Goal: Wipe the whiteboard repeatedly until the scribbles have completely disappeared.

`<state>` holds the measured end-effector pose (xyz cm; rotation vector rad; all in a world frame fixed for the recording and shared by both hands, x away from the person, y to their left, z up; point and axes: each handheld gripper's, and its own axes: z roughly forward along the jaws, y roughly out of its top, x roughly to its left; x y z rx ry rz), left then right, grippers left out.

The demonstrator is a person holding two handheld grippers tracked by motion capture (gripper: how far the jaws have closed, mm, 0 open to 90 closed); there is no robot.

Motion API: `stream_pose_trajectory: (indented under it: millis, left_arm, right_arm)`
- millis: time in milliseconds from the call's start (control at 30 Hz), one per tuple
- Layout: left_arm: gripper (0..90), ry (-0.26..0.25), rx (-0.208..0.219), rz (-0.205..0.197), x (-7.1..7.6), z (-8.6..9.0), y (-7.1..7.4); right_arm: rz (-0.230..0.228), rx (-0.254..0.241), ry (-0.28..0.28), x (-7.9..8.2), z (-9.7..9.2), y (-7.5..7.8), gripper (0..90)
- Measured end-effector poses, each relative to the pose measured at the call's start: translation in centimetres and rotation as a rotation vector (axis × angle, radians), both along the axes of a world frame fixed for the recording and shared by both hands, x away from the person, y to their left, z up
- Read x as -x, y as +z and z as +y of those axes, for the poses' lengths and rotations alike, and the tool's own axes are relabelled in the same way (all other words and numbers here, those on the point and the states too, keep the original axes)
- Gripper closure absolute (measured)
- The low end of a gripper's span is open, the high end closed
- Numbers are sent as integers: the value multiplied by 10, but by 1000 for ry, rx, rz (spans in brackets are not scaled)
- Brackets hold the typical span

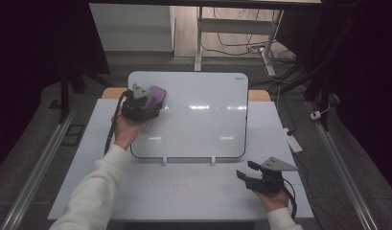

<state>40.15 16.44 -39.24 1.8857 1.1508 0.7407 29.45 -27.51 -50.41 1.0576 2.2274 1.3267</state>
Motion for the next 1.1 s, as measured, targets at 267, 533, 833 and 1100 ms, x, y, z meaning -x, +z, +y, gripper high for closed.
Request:
stream_pose_trajectory:
  millis: [267, 533, 833, 1100]
  left_arm:
    - [410, 94, 35, -29, -11, 28, 14]
    - [410, 109, 32, -43, -20, 34, 25]
    - [411, 88, 25, -35, -18, 31, 22]
    - [410, 25, 16, -17, -8, 12, 6]
  right_arm:
    - [-4, -1, -2, 0, -1, 1, 359]
    - [-1, 1, -2, 0, -1, 0, 359]
    - [0, 6, -2, 0, 0, -1, 359]
    - [-4, 7, -2, -1, 2, -1, 361]
